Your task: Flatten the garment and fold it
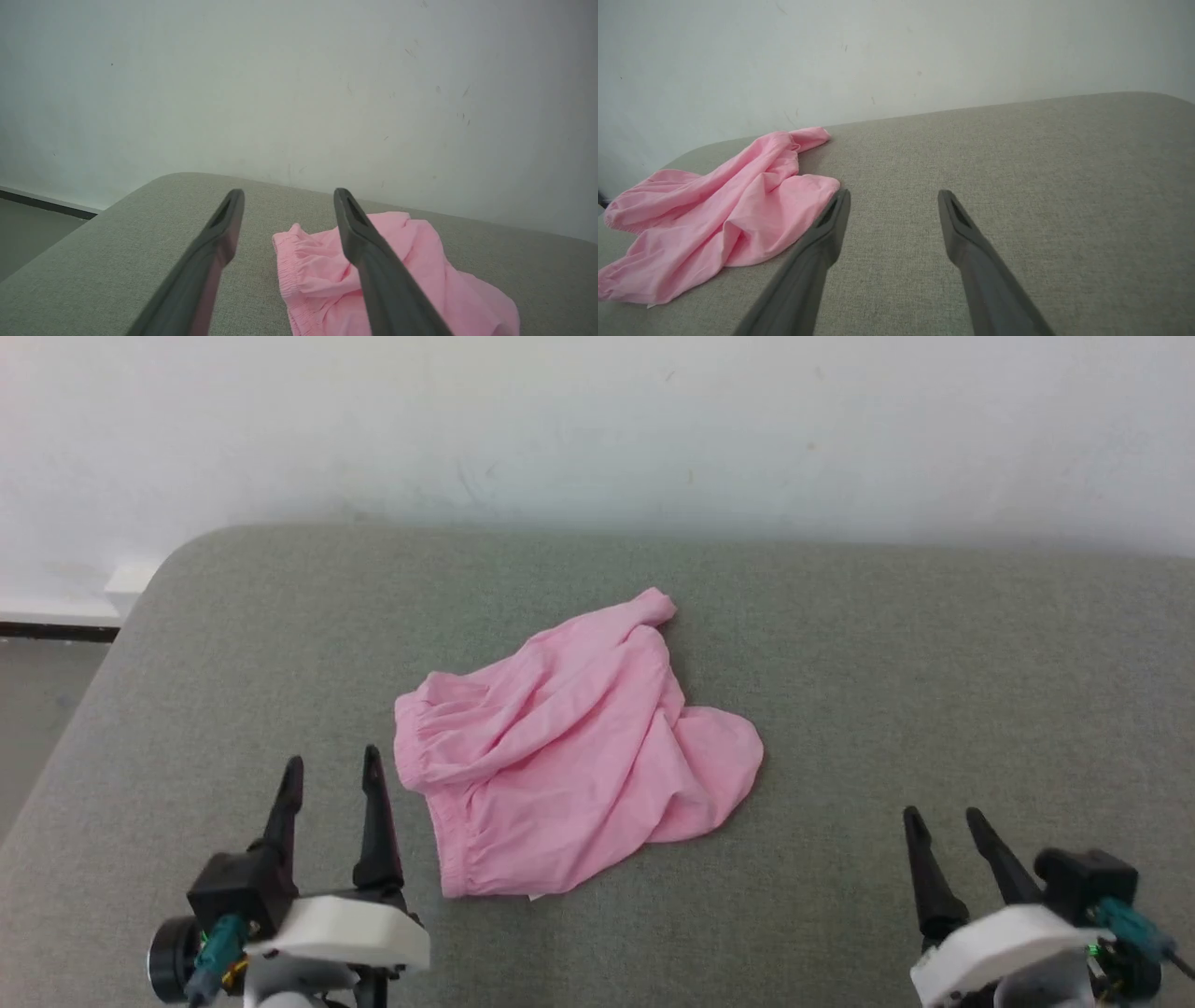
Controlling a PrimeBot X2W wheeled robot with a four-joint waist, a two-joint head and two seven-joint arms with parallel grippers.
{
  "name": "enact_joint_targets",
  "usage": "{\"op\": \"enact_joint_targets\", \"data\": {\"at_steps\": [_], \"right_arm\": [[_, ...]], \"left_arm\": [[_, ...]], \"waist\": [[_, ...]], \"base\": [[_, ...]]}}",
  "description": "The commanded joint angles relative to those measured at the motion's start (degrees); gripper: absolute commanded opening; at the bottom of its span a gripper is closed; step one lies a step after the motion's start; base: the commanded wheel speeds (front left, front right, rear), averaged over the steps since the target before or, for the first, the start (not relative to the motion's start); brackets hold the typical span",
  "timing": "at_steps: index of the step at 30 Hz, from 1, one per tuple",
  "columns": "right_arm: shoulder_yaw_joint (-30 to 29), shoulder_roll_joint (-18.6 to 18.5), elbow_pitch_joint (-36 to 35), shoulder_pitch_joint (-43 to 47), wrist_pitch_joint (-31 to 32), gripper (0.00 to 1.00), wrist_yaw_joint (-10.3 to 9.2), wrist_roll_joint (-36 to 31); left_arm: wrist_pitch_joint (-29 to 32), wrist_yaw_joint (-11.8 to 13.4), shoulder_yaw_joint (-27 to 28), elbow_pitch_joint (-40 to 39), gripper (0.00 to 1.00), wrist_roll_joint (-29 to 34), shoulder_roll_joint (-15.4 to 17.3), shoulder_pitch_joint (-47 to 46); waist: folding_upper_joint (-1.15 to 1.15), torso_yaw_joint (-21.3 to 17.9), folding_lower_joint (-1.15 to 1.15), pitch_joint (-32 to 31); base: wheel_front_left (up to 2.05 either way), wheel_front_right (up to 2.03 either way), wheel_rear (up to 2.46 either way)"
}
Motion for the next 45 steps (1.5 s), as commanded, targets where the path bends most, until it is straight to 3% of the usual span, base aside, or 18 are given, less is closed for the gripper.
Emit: {"op": "enact_joint_targets", "data": {"at_steps": [1,9,19,25,30,31,32,33,40,45], "right_arm": [[0.24,0.15,-0.11,-1.95,1.49,1.00,-0.05,-0.57],[5.03,0.15,2.80,-17.18,17.64,1.00,-0.05,-5.19],[13.40,0.02,20.43,-34.90,37.42,1.00,-0.05,-13.54],[16.47,-0.82,29.63,-39.76,43.71,1.00,-0.05,-16.27],[19.41,-1.44,33.59,-40.43,44.63,1.00,-0.05,-15.03],[19.61,-1.65,34.14,-40.58,44.58,0.76,-0.05,-14.36],[19.95,-1.72,34.43,-40.75,44.19,0.28,-0.05,-13.63],[20.48,-1.81,34.54,-40.92,43.56,0.00,-0.05,-12.84],[19.03,-4.36,31.30,-40.92,34.55,0.00,-0.05,-3.97],[13.24,-7.86,23.77,-36.51,28.74,0.00,-0.05,3.00]], "left_arm": [[-0.25,-0.69,1.05,-0.47,1.00,1.07,-0.95,0.94],[-0.26,-4.78,4.55,0.29,1.00,5.84,-6.20,1.48],[-0.27,-8.11,5.73,2.46,1.00,9.34,-9.97,-2.39],[-0.27,-9.65,5.40,3.02,1.00,10.86,-11.64,-4.30],[-0.27,-10.13,5.95,3.25,1.00,11.38,-12.36,-4.68],[-0.27,-10.19,6.17,3.29,1.00,11.41,-12.45,-4.68],[-0.27,-10.25,6.41,3.35,1.00,11.43,-12.52,-4.67],[-0.27,-10.33,6.63,3.47,1.00,11.42,-12.59,-4.64],[-0.27,-11.25,7.78,4.10,1.00,11.62,-12.82,-4.29],[-0.27,-12.15,8.36,4.72,1.00,11.63,-12.89,-3.47]], "waist": [[0.00,0.16,0.00,0.55],[0.00,1.59,0.00,4.24],[0.00,6.12,0.00,9.92],[0.00,9.01,0.00,12.11],[0.00,9.63,0.00,12.77],[0.00,9.47,0.00,12.74],[0.00,9.22,0.00,12.64],[0.00,8.87,0.00,12.45],[0.00,5.46,0.00,9.19],[0.00,2.72,0.00,6.12]], "base": [[0.00,0.00,0.00],[0.00,0.00,0.00],[0.00,0.00,0.00],[0.00,0.00,0.00],[0.00,0.00,0.00],[0.00,0.00,0.00],[0.00,0.00,0.00],[0.00,0.00,0.00],[0.00,0.00,0.00],[0.00,0.00,0.00]]}}
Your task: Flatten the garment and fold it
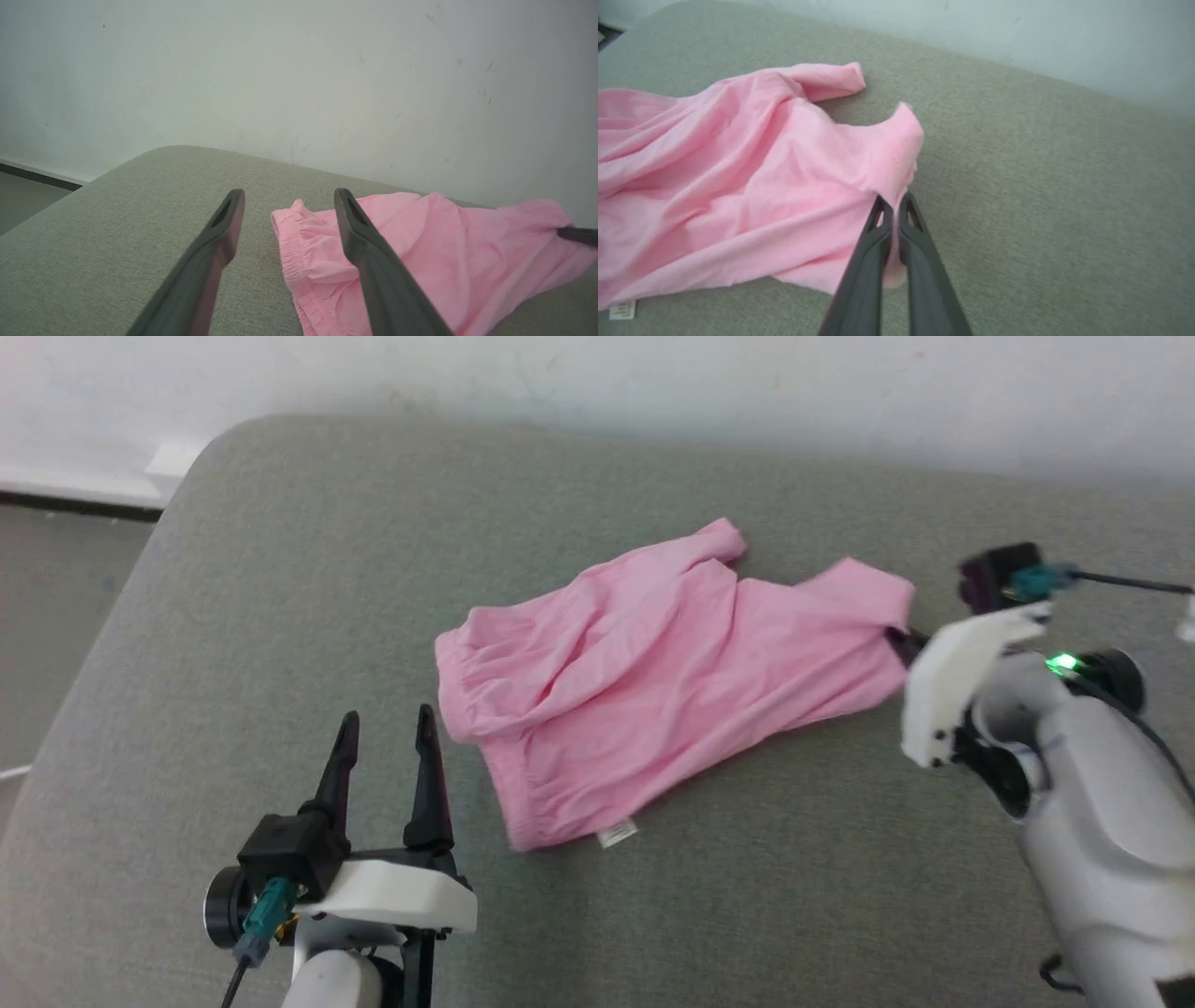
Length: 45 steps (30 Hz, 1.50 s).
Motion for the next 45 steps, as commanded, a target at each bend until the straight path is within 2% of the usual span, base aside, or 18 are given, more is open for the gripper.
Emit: {"op": "enact_joint_targets", "data": {"at_steps": [1,6,9,13,17,18,19,25,29,31,34,36,39,42,45], "right_arm": [[-2.72,-1.55,-2.75,3.61,-0.87,0.00,-0.12,1.60],[-14.85,-3.23,-12.14,17.45,0.64,0.00,-0.12,2.65],[-20.19,-0.78,-17.89,28.15,6.14,0.00,-0.12,1.79],[-22.99,3.40,-25.41,40.28,15.25,0.00,-0.12,0.96],[-23.45,5.83,-32.27,46.31,21.42,0.00,-0.12,1.90],[-24.13,6.20,-34.15,46.46,20.87,0.31,-0.12,2.26],[-24.90,6.51,-35.86,46.26,19.87,1.00,-0.12,2.66],[-30.63,7.21,-42.29,41.10,9.22,1.00,-0.12,3.22],[-34.14,7.28,-42.26,37.15,4.09,1.00,-0.12,2.84],[-34.56,7.29,-41.70,35.59,2.87,1.00,-0.12,2.79],[-34.07,7.30,-41.39,33.84,1.71,1.00,-0.12,2.31],[-33.27,7.30,-41.19,32.95,0.95,1.00,-0.12,2.46],[-32.13,7.30,-40.44,32.31,0.26,1.00,-0.12,3.36],[-31.99,7.30,-39.85,32.09,-0.21,1.00,-0.12,3.47],[-31.90,7.31,-39.43,31.89,-0.60,1.00,-0.12,3.37]], "left_arm": [[-0.26,-0.75,0.57,0.17,1.00,0.43,-0.23,0.51],[-0.26,-1.36,1.34,0.80,1.00,0.33,-0.25,1.70],[-0.26,-1.54,1.57,0.87,1.00,0.23,-0.27,2.28],[-0.26,-1.72,1.54,1.22,1.00,-0.07,-0.28,2.37],[-0.26,-1.71,1.12,2.00,1.00,-0.67,-0.28,2.15],[-0.26,-1.70,1.04,2.19,1.00,-0.83,-0.28,2.08],[-0.26,-1.71,0.95,2.42,1.00,-1.15,-0.28,1.95],[0.38,-2.52,-1.35,5.13,1.00,-5.49,-0.29,-3.65],[4.61,-4.42,-3.97,7.95,1.00,-6.57,-0.29,-12.66],[9.05,-5.18,-5.49,10.90,1.00,-7.68,-0.29,-17.85],[21.22,-5.40,-8.51,17.91,1.00,-11.41,-0.29,-25.02],[30.48,-3.84,-10.05,23.59,1.00,-12.65,-0.24,-28.94],[40.13,-1.81,-11.12,30.43,1.00,-12.72,-0.02,-33.33],[44.72,-0.75,-12.41,34.58,1.00,-11.80,0.33,-35.91],[46.57,-0.29,-13.30,37.59,1.00,-11.15,0.62,-36.89]], "waist": [[0.00,-3.47,0.00,-3.35],[0.00,-5.19,0.00,-5.06],[0.00,-5.91,0.00,-5.46],[0.00,-6.42,0.00,-5.27],[0.00,-6.72,0.00,-5.13],[0.00,-6.79,0.00,-5.14],[0.00,-6.86,0.00,-5.15],[0.00,-7.34,0.00,-5.05],[0.00,-8.51,0.00,-4.31],[0.00,-9.28,0.00,-3.58],[0.00,-10.41,0.00,-1.95],[0.00,-11.44,0.00,-0.80],[0.00,-13.12,0.00,0.74],[0.00,-14.39,0.00,2.32],[0.00,-15.19,0.00,3.57]], "base": [[0.00,0.00,0.00],[0.00,0.00,0.00],[0.00,0.00,0.00],[0.00,0.00,0.00],[0.00,0.00,0.00],[0.00,0.00,0.00],[0.00,0.00,0.00],[0.00,0.00,0.00],[0.00,0.00,0.00],[0.00,0.00,0.00],[0.00,0.00,0.00],[0.00,0.00,0.00],[0.00,0.00,0.00],[0.00,0.00,0.00],[0.00,0.00,0.00]]}}
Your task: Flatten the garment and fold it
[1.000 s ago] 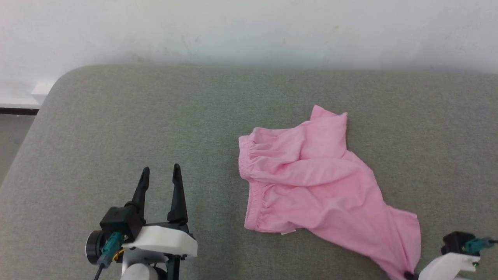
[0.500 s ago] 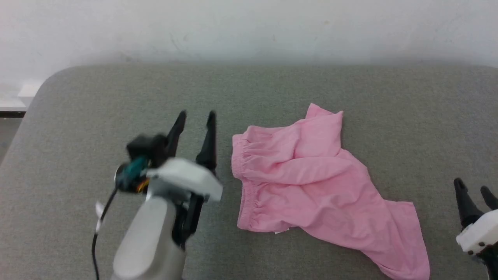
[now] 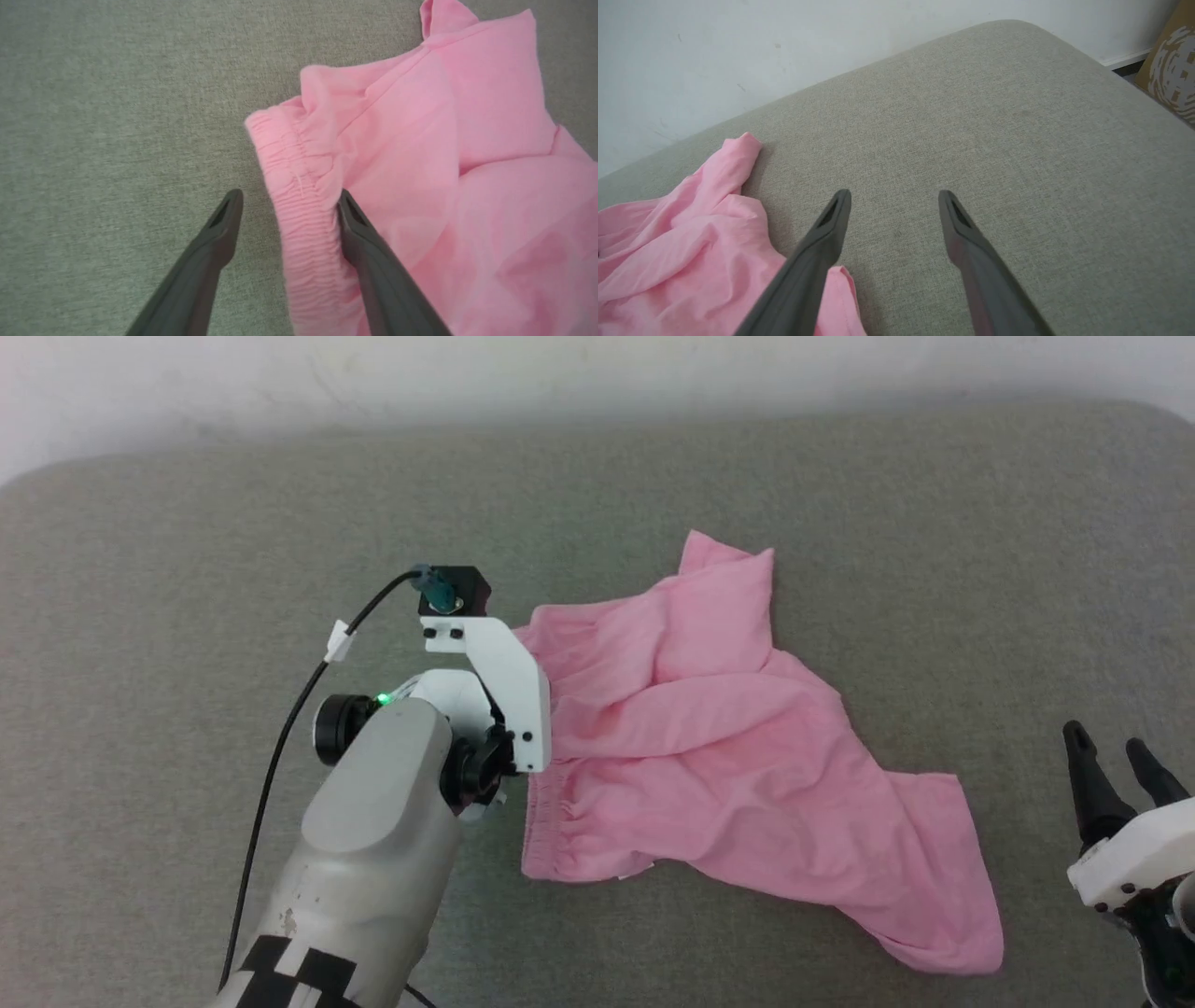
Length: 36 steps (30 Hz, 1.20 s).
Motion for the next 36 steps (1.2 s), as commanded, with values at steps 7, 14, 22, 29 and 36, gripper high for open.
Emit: {"op": "enact_joint_targets", "data": {"at_steps": [7,14,22,29,36], "right_arm": [[0.46,0.14,0.93,-1.10,-1.31,1.00,-0.05,0.22],[1.89,0.15,2.49,-0.20,-1.61,1.00,-0.05,-0.29],[3.57,0.15,3.39,0.82,-1.65,1.00,-0.05,-0.13],[3.78,0.15,3.54,1.49,-1.56,1.00,-0.05,-0.66],[5.94,0.15,3.03,1.26,-0.53,1.00,-0.05,-1.43]], "left_arm": [[-4.22,0.63,1.04,2.44,0.00,-1.24,0.32,-0.17],[-14.93,-1.30,6.74,-5.67,0.00,-8.81,-0.29,2.77],[-17.54,2.23,12.96,-15.70,0.00,-13.59,1.41,15.18],[-18.43,6.92,18.83,-20.05,0.00,-18.55,1.36,29.30],[-23.28,6.90,22.14,-23.82,1.00,-22.09,0.38,32.10]], "waist": [[0.00,-0.77,-0.01,2.96],[0.00,2.96,-0.01,0.45],[0.00,5.61,-0.01,-2.02],[0.00,6.48,-0.01,-2.89],[0.00,7.43,-0.01,-3.60]], "base": [[0.00,0.00,0.00],[0.00,0.00,0.00],[0.00,0.00,0.00],[0.00,0.00,0.00],[0.00,0.00,0.00]]}}
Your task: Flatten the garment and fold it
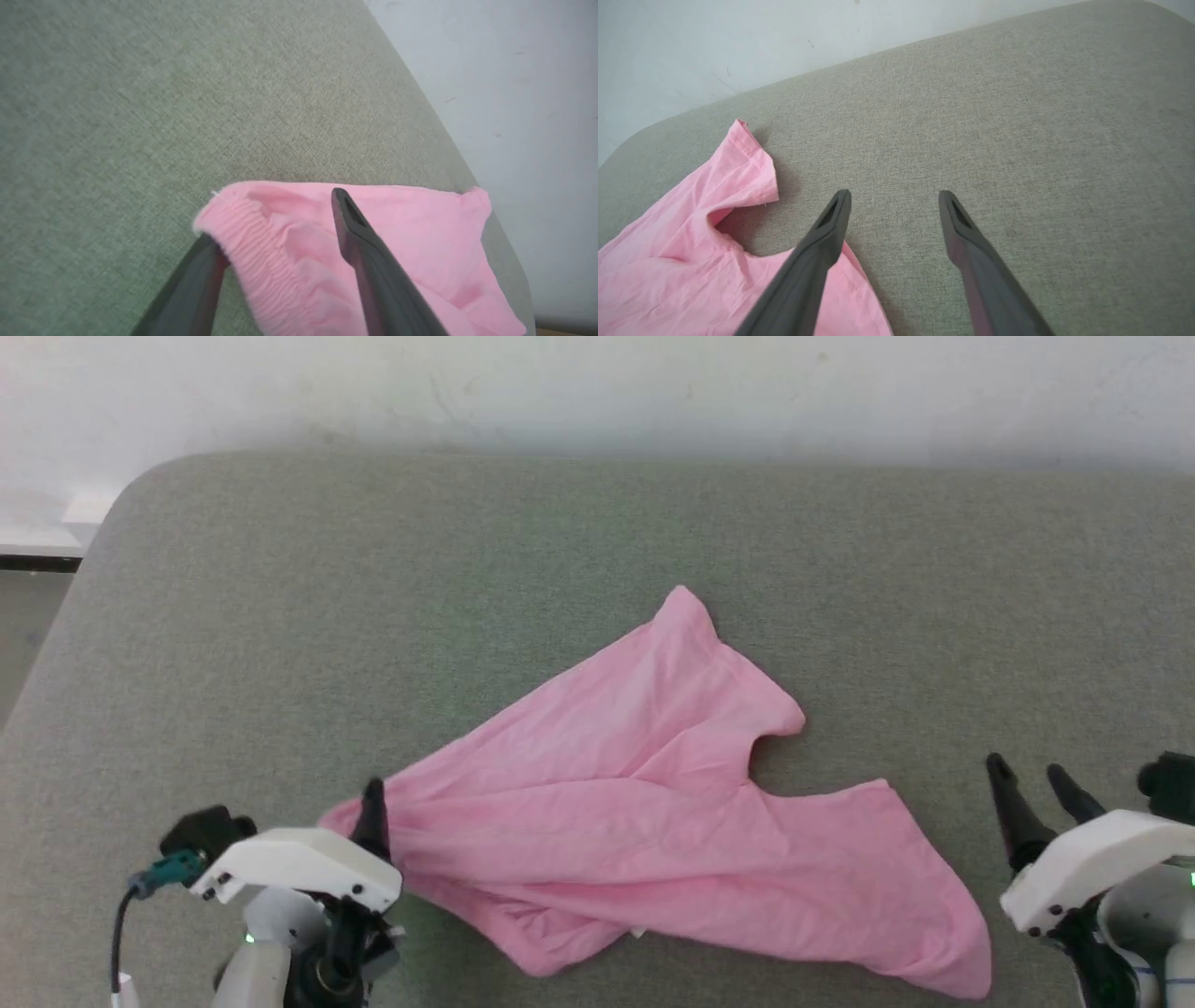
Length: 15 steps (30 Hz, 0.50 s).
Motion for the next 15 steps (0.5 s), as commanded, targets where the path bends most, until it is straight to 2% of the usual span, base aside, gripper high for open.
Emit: {"op": "enact_joint_targets", "data": {"at_steps": [1,3,8,12,15], "right_arm": [[0.57,0.15,-0.43,-0.55,0.20,1.00,-0.05,-0.35],[2.52,0.15,-1.13,-1.84,0.90,1.00,-0.05,-1.21],[10.15,-0.29,-1.50,-7.70,4.56,1.00,-0.05,-3.93],[18.30,-1.78,1.83,-14.60,8.50,1.00,-0.05,-4.58],[22.58,-2.13,4.41,-18.82,8.62,1.00,-0.05,-3.62]], "left_arm": [[-1.13,-0.63,0.32,-0.77,1.00,0.49,0.43,0.12],[-4.99,-1.34,0.00,-2.98,1.00,3.01,1.46,0.30],[-11.28,1.71,-3.42,-6.96,1.00,12.10,3.46,3.48],[-9.24,3.23,-4.61,-5.72,1.00,11.87,2.51,6.04],[-5.69,3.27,-5.96,-4.51,1.00,10.68,2.01,6.86]], "waist": [[0.00,0.24,0.01,-0.18],[0.00,0.42,0.01,-0.23],[0.00,0.87,0.01,0.21],[0.00,1.88,0.01,1.10],[0.00,3.03,0.01,1.50]], "base": [[0.00,0.00,0.00],[0.00,0.00,0.00],[0.00,0.00,0.00],[0.00,0.00,0.00],[0.00,0.00,0.00]]}}
